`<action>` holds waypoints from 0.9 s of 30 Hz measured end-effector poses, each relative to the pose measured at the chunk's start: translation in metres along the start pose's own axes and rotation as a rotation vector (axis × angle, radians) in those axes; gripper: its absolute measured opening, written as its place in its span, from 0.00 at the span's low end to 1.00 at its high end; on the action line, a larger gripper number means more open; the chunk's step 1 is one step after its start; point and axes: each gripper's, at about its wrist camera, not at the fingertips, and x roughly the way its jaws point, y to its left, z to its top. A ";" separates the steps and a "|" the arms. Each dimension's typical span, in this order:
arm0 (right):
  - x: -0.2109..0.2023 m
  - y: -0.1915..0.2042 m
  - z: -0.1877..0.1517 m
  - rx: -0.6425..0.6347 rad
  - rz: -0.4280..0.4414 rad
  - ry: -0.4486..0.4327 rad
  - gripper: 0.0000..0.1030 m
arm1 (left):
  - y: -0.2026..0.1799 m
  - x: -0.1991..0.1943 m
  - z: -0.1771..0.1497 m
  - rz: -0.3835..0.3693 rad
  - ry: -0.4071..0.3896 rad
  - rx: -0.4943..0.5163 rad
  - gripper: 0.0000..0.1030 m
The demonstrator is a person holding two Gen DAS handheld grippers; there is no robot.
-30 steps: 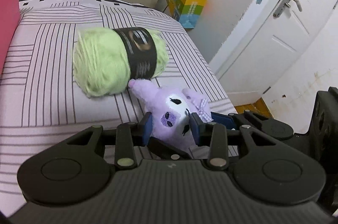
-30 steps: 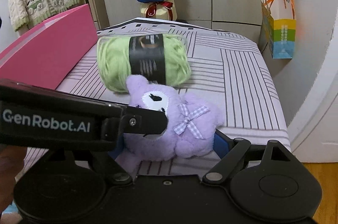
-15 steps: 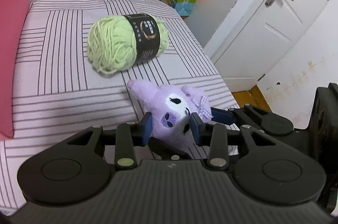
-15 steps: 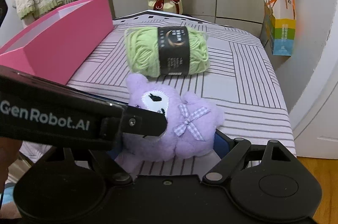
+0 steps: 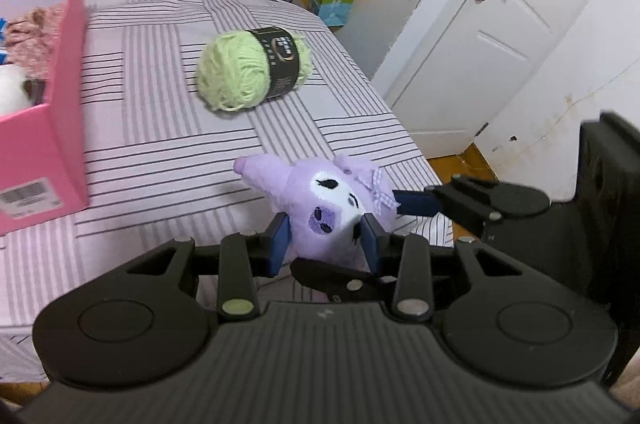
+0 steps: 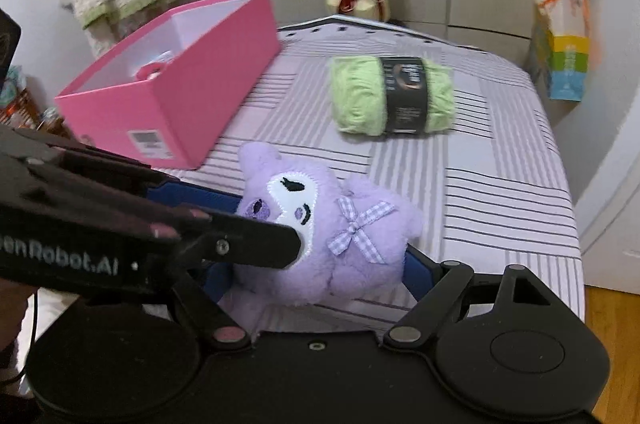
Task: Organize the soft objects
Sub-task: 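Lift the plush toy with the right gripper and carry it over the box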
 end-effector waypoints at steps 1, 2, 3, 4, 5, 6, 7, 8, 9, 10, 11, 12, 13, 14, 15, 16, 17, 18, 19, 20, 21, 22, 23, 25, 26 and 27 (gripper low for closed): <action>-0.001 0.006 0.004 -0.011 0.010 0.011 0.85 | 0.001 -0.006 -0.001 0.009 -0.004 -0.001 0.35; -0.003 0.012 0.007 -0.030 0.017 0.015 0.85 | 0.003 -0.013 -0.002 0.016 -0.008 -0.010 0.35; -0.005 0.018 0.009 -0.048 0.021 0.016 0.85 | 0.004 -0.019 -0.002 0.022 -0.011 -0.014 0.35; -0.007 0.025 0.012 -0.068 0.028 0.015 0.85 | 0.006 -0.027 -0.002 0.032 -0.016 -0.020 0.35; -0.010 0.033 0.016 -0.092 0.038 0.012 0.85 | 0.008 -0.034 -0.002 0.039 -0.022 -0.026 0.35; -0.013 0.038 0.019 -0.110 0.045 0.007 0.85 | 0.009 -0.042 -0.002 0.045 -0.031 -0.029 0.35; -0.017 0.043 0.023 -0.129 0.054 0.001 0.85 | 0.010 -0.051 -0.003 0.054 -0.043 -0.029 0.35; -0.020 0.049 0.027 -0.146 0.065 -0.006 0.85 | 0.010 -0.060 -0.003 0.061 -0.055 -0.031 0.35; -0.024 0.054 0.030 -0.160 0.076 -0.013 0.85 | 0.011 -0.068 -0.003 0.068 -0.069 -0.032 0.35; -0.028 0.059 0.034 -0.175 0.086 -0.023 0.85 | 0.013 -0.078 -0.003 0.071 -0.083 -0.034 0.35; -0.032 0.065 0.039 -0.190 0.098 -0.037 0.85 | 0.015 -0.087 -0.002 0.075 -0.100 -0.035 0.35; -0.035 0.068 0.043 -0.198 0.109 -0.049 0.85 | 0.016 -0.095 -0.002 0.080 -0.118 -0.036 0.36; -0.037 0.074 0.047 -0.208 0.120 -0.064 0.85 | 0.018 -0.104 -0.001 0.088 -0.141 -0.036 0.35; -0.040 0.079 0.053 -0.221 0.131 -0.081 0.85 | 0.020 -0.111 0.000 0.096 -0.159 -0.035 0.35; -0.041 0.083 0.057 -0.231 0.138 -0.096 0.85 | 0.022 -0.117 0.001 0.103 -0.177 -0.036 0.36; -0.041 0.088 0.061 -0.239 0.144 -0.108 0.85 | 0.025 -0.124 0.002 0.114 -0.198 -0.037 0.36; -0.041 0.093 0.066 -0.250 0.150 -0.123 0.85 | 0.027 -0.128 0.003 0.122 -0.212 -0.036 0.36; -0.041 0.098 0.071 -0.257 0.154 -0.136 0.85 | 0.031 -0.133 0.005 0.129 -0.228 -0.037 0.36; -0.039 0.102 0.076 -0.267 0.160 -0.152 0.85 | 0.035 -0.137 0.007 0.135 -0.243 -0.043 0.36; -0.038 0.106 0.081 -0.271 0.166 -0.163 0.85 | 0.040 -0.142 0.010 0.140 -0.256 -0.046 0.36; -0.035 0.109 0.086 -0.276 0.174 -0.175 0.85 | 0.045 -0.145 0.012 0.146 -0.268 -0.049 0.36; -0.033 0.112 0.092 -0.278 0.182 -0.185 0.85 | 0.050 -0.149 0.015 0.151 -0.279 -0.055 0.36; -0.030 0.115 0.096 -0.279 0.189 -0.192 0.85 | 0.056 -0.152 0.018 0.158 -0.289 -0.058 0.36; -0.022 0.121 0.107 -0.282 0.204 -0.206 0.85 | 0.066 -0.155 0.025 0.171 -0.306 -0.068 0.36; -0.018 0.123 0.112 -0.281 0.212 -0.210 0.85 | 0.072 -0.157 0.028 0.178 -0.313 -0.070 0.36; -0.014 0.126 0.118 -0.284 0.219 -0.217 0.85 | 0.077 -0.159 0.031 0.186 -0.321 -0.069 0.36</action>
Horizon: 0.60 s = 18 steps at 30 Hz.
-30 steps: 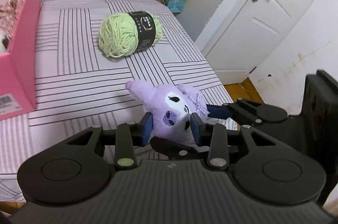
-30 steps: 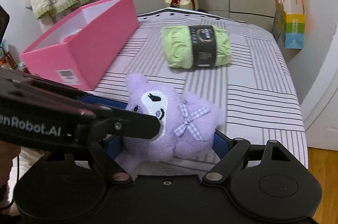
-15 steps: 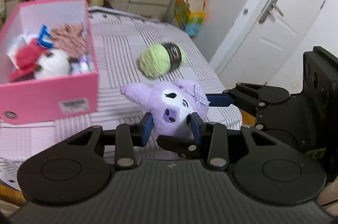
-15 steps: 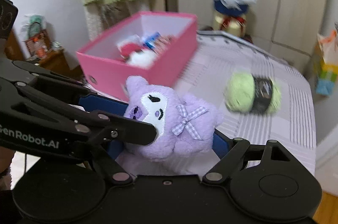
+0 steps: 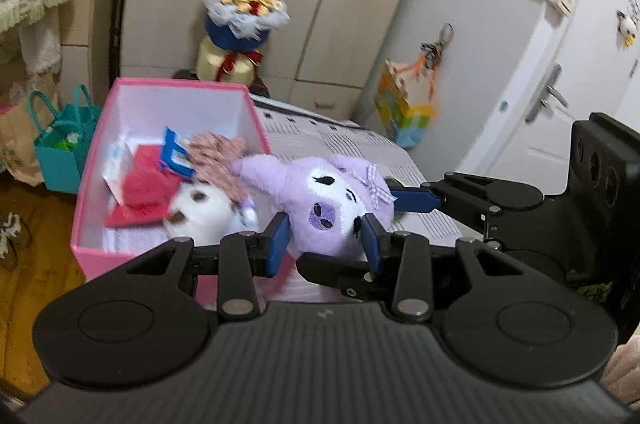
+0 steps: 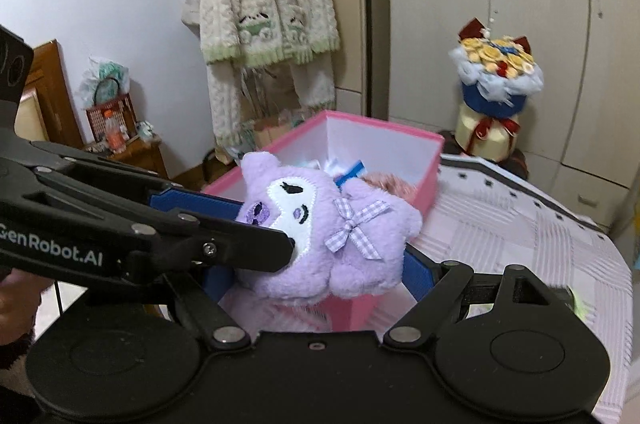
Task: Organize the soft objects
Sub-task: 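Lift the plush toy with the right gripper and carry it over the box, then lower the plush toy into the box and open the right gripper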
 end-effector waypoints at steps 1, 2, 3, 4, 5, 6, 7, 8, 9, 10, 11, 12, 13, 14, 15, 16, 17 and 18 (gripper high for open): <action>0.006 0.000 0.005 -0.006 0.006 -0.008 0.85 | 0.005 0.001 0.003 0.007 -0.008 -0.003 0.36; 0.012 0.000 0.010 -0.009 0.013 -0.015 0.85 | 0.010 0.002 0.007 0.013 -0.014 -0.005 0.36; 0.017 0.000 0.014 -0.013 0.019 -0.022 0.85 | 0.014 0.003 0.010 0.020 -0.020 -0.006 0.37; 0.023 0.000 0.018 -0.016 0.024 -0.028 0.85 | 0.020 0.005 0.013 0.026 -0.027 -0.011 0.37; 0.030 -0.001 0.023 -0.018 0.033 -0.033 0.85 | 0.026 0.007 0.017 0.034 -0.033 -0.016 0.38; 0.034 -0.003 0.026 -0.023 0.039 -0.037 0.85 | 0.032 0.010 0.020 0.041 -0.038 -0.021 0.38; 0.042 -0.004 0.030 -0.027 0.044 -0.040 0.85 | 0.038 0.013 0.023 0.047 -0.043 -0.029 0.39; 0.048 -0.005 0.033 -0.030 0.048 -0.041 0.85 | 0.042 0.017 0.026 0.054 -0.044 -0.037 0.39; 0.056 -0.007 0.037 -0.031 0.050 -0.042 0.85 | 0.047 0.021 0.029 0.061 -0.048 -0.046 0.39; 0.063 -0.008 0.041 -0.028 0.054 -0.041 0.85 | 0.053 0.027 0.032 0.074 -0.054 -0.051 0.39; 0.070 -0.010 0.044 -0.030 0.060 -0.037 0.85 | 0.057 0.031 0.035 0.089 -0.054 -0.057 0.39; 0.077 -0.012 0.046 -0.026 0.066 -0.029 0.85 | 0.062 0.036 0.037 0.102 -0.053 -0.067 0.39; 0.086 -0.014 0.049 -0.015 0.076 -0.016 0.85 | 0.067 0.042 0.041 0.116 -0.047 -0.071 0.39; 0.094 -0.017 0.051 -0.013 0.084 -0.004 0.85 | 0.072 0.048 0.043 0.125 -0.035 -0.078 0.39; 0.101 -0.019 0.053 -0.010 0.091 0.005 0.85 | 0.077 0.053 0.045 0.129 -0.026 -0.088 0.39; 0.110 -0.023 0.054 -0.004 0.100 0.017 0.85 | 0.082 0.059 0.047 0.134 -0.016 -0.098 0.39; 0.117 -0.026 0.055 0.000 0.105 0.028 0.85 | 0.088 0.065 0.049 0.136 -0.004 -0.108 0.39; 0.124 -0.028 0.055 0.007 0.110 0.037 0.85 | 0.093 0.071 0.050 0.136 0.006 -0.125 0.39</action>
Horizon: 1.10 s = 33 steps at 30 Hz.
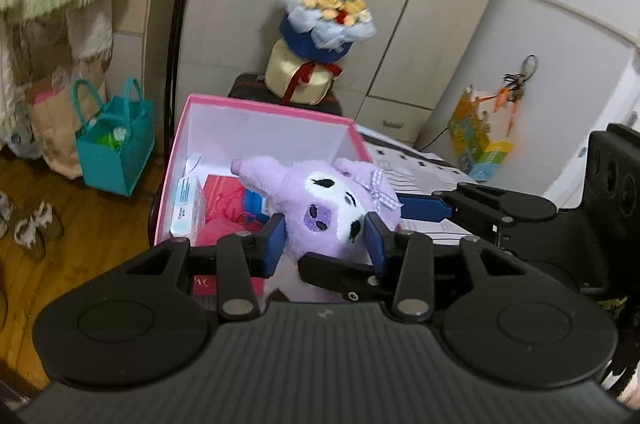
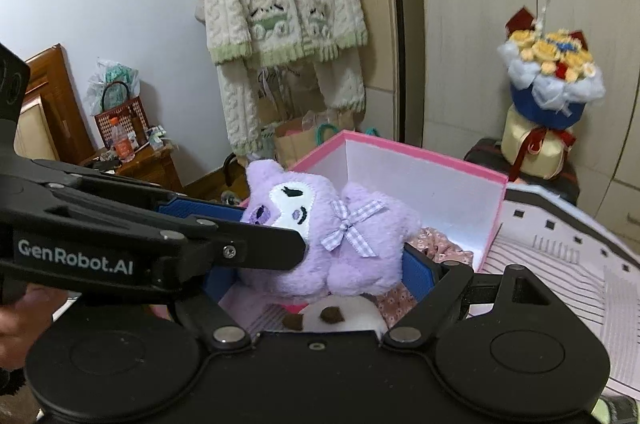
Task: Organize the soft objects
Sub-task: 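Lower the plush toy into the box and open the right gripper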
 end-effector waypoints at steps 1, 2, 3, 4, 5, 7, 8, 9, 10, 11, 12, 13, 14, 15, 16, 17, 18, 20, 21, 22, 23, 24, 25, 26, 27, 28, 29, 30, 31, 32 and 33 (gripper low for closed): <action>0.006 -0.003 0.000 0.004 0.005 0.010 0.85 | 0.005 0.007 0.002 0.002 0.013 -0.017 0.39; 0.012 -0.006 0.001 0.010 0.010 0.021 0.85 | 0.009 0.013 0.003 0.003 0.020 -0.032 0.39; 0.017 -0.009 0.001 0.018 0.016 0.030 0.85 | 0.013 0.016 0.003 0.004 0.024 -0.048 0.39; 0.023 -0.012 0.002 0.024 0.020 0.041 0.85 | 0.016 0.021 0.003 0.008 0.027 -0.061 0.39; 0.028 -0.013 0.003 0.025 0.020 0.051 0.85 | 0.018 0.025 0.003 0.013 0.029 -0.070 0.39; 0.037 -0.014 0.006 0.005 0.010 0.073 0.85 | 0.021 0.034 0.003 0.026 0.033 -0.089 0.39; 0.041 -0.013 0.007 -0.006 0.005 0.080 0.85 | 0.022 0.036 0.003 0.032 0.031 -0.096 0.39; 0.045 -0.013 0.009 -0.018 0.002 0.088 0.85 | 0.024 0.039 0.003 0.037 0.030 -0.106 0.39; 0.048 -0.013 0.011 -0.027 0.001 0.097 0.85 | 0.026 0.041 0.003 0.041 0.031 -0.117 0.39; 0.051 -0.013 0.012 -0.035 0.001 0.107 0.85 | 0.028 0.043 0.004 0.042 0.033 -0.125 0.39; 0.053 -0.013 0.013 -0.044 -0.001 0.114 0.85 | 0.030 0.045 0.005 0.042 0.036 -0.134 0.39; 0.055 -0.014 0.014 -0.050 -0.003 0.121 0.86 | 0.032 0.047 0.004 0.044 0.038 -0.142 0.39; 0.058 -0.013 0.014 -0.055 -0.006 0.129 0.86 | 0.033 0.049 0.004 0.047 0.041 -0.149 0.39; 0.060 -0.014 0.014 -0.061 -0.010 0.138 0.87 | 0.034 0.051 0.004 0.050 0.046 -0.155 0.39; 0.062 -0.014 0.013 -0.067 -0.013 0.142 0.87 | 0.035 0.053 0.003 0.054 0.049 -0.156 0.39; 0.063 -0.013 0.012 -0.078 -0.022 0.146 0.89 | 0.035 0.055 0.002 0.059 0.053 -0.156 0.40; 0.064 -0.013 0.011 -0.090 -0.034 0.145 0.89 | 0.035 0.057 0.002 0.062 0.055 -0.158 0.41; 0.064 -0.011 0.009 -0.098 -0.048 0.144 0.90 | 0.034 0.057 0.000 0.079 0.051 -0.152 0.41; 0.063 -0.011 0.009 -0.095 -0.050 0.147 0.90 | 0.031 0.056 -0.002 0.095 0.044 -0.135 0.41; 0.061 -0.011 0.007 -0.091 -0.051 0.149 0.90 | 0.028 0.055 -0.003 0.120 0.037 -0.113 0.41; 0.058 -0.011 0.006 -0.091 -0.055 0.149 0.90 | 0.025 0.052 -0.004 0.144 0.031 -0.086 0.41; 0.054 -0.010 0.005 -0.095 -0.061 0.145 0.90 | 0.022 0.050 -0.005 0.154 0.028 -0.066 0.43; 0.049 -0.008 0.003 -0.103 -0.066 0.138 0.90 | 0.020 0.046 -0.007 0.155 0.025 -0.053 0.45; 0.044 -0.007 0.002 -0.108 -0.069 0.132 0.90 | 0.019 0.043 -0.007 0.151 0.027 -0.050 0.46; 0.039 -0.006 0.001 -0.113 -0.072 0.126 0.90 | 0.018 0.038 -0.008 0.142 0.029 -0.050 0.49; 0.033 -0.004 0.000 -0.118 -0.074 0.118 0.90 | 0.017 0.035 -0.009 0.134 0.031 -0.054 0.51; 0.028 -0.003 0.000 -0.120 -0.077 0.111 0.90 | 0.017 0.030 -0.010 0.121 0.032 -0.061 0.51; 0.023 -0.002 0.000 -0.122 -0.082 0.106 0.90 | 0.016 0.026 -0.010 0.108 0.033 -0.065 0.51; 0.015 0.000 -0.001 -0.125 -0.085 0.100 0.90 | 0.014 0.020 -0.011 0.100 0.034 -0.064 0.51; 0.010 0.002 -0.001 -0.130 -0.087 0.096 0.90 | 0.012 0.017 -0.012 0.102 0.030 -0.058 0.52; 0.004 0.004 -0.001 -0.133 -0.093 0.093 0.90 | 0.009 0.012 -0.013 0.107 0.022 -0.045 0.52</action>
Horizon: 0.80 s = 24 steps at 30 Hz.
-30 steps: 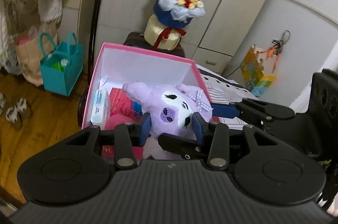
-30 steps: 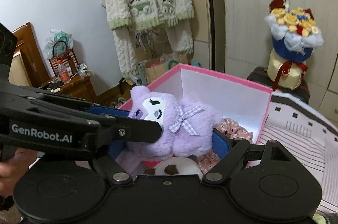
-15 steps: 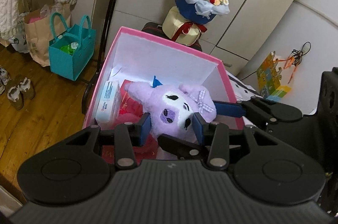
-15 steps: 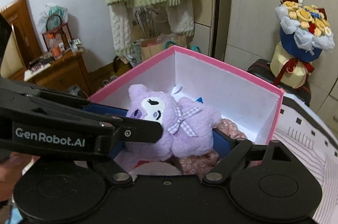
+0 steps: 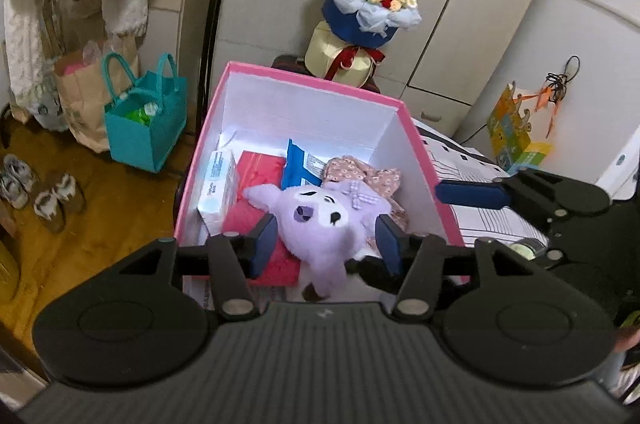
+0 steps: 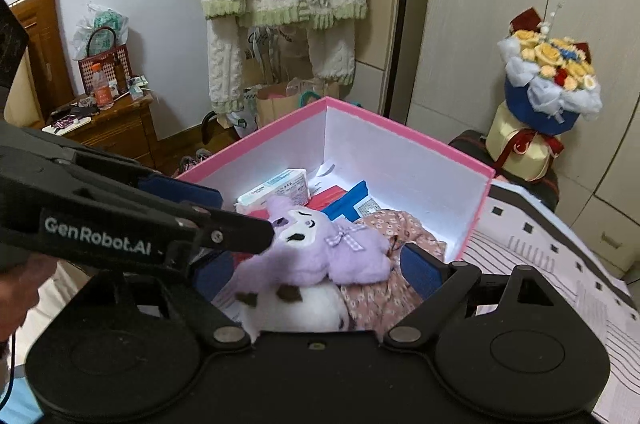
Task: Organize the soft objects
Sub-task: 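Lower the plush toy into the box and open the right gripper, then move the right tool toward the green yarn skein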
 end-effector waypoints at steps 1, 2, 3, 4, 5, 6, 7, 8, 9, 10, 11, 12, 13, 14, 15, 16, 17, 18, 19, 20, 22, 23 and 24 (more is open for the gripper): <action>-0.007 0.002 -0.001 -0.003 -0.007 -0.002 0.90 | -0.003 -0.006 -0.001 0.005 -0.008 0.016 0.53; -0.014 0.003 -0.002 -0.004 -0.011 -0.002 0.90 | -0.005 -0.013 -0.003 0.004 -0.014 0.030 0.53; -0.019 0.004 -0.004 -0.004 -0.012 -0.002 0.90 | -0.007 -0.017 -0.004 -0.001 -0.018 0.036 0.53; -0.024 0.005 -0.005 -0.003 -0.011 -0.001 0.90 | -0.009 -0.024 -0.005 -0.011 -0.024 0.045 0.54; -0.031 0.006 -0.006 -0.001 -0.007 0.001 0.90 | -0.011 -0.029 -0.005 -0.020 -0.026 0.052 0.55; -0.036 0.007 -0.008 -0.001 -0.002 0.000 0.90 | -0.013 -0.034 -0.006 -0.028 -0.028 0.062 0.55; -0.041 0.008 -0.009 -0.001 0.000 -0.005 0.90 | -0.016 -0.040 -0.007 -0.035 -0.031 0.074 0.55; -0.048 0.009 -0.011 -0.002 -0.001 -0.010 0.90 | -0.018 -0.045 -0.008 -0.040 -0.034 0.085 0.55; -0.052 0.011 -0.013 -0.003 -0.002 -0.013 0.90 | -0.022 -0.051 -0.010 -0.043 -0.039 0.099 0.56; -0.058 0.012 -0.014 -0.004 -0.004 -0.018 0.90 | -0.024 -0.056 -0.012 -0.045 -0.043 0.109 0.56; -0.063 0.013 -0.016 -0.006 -0.006 -0.023 0.90 | -0.028 -0.062 -0.015 -0.045 -0.048 0.120 0.57; -0.069 0.014 -0.018 -0.007 -0.008 -0.027 0.90 | -0.031 -0.067 -0.017 -0.046 -0.055 0.138 0.58; -0.074 0.015 -0.019 -0.008 -0.009 -0.030 0.90 | -0.035 -0.073 -0.020 -0.044 -0.064 0.157 0.59; -0.079 0.017 -0.021 -0.008 -0.012 -0.033 0.90 | -0.039 -0.079 -0.024 -0.040 -0.075 0.174 0.59; -0.084 0.019 -0.023 -0.008 -0.016 -0.034 0.90 | -0.043 -0.085 -0.026 -0.038 -0.083 0.189 0.59; -0.089 0.020 -0.024 -0.007 -0.021 -0.033 0.90 | -0.047 -0.090 -0.029 -0.041 -0.090 0.206 0.60; -0.094 0.021 -0.027 -0.007 -0.029 -0.034 0.90 | -0.050 -0.095 -0.032 -0.044 -0.094 0.219 0.60; -0.099 0.022 -0.029 -0.010 -0.037 -0.036 0.90 | -0.053 -0.099 -0.034 -0.049 -0.097 0.229 0.61; -0.104 0.022 -0.032 -0.012 -0.043 -0.039 0.90 | -0.056 -0.104 -0.037 -0.054 -0.099 0.238 0.62; -0.109 0.023 -0.034 -0.013 -0.046 -0.043 0.90 | -0.059 -0.107 -0.039 -0.058 -0.099 0.247 0.62; -0.119 0.023 -0.040 -0.011 -0.052 -0.052 0.90 | -0.064 -0.112 -0.043 -0.064 -0.095 0.264 0.63; -0.125 0.022 -0.043 -0.010 -0.053 -0.058 0.90 | -0.067 -0.114 -0.046 -0.066 -0.092 0.271 0.63; -0.130 0.022 -0.047 -0.010 -0.052 -0.064 0.90 | -0.070 -0.116 -0.048 -0.069 -0.088 0.281 0.65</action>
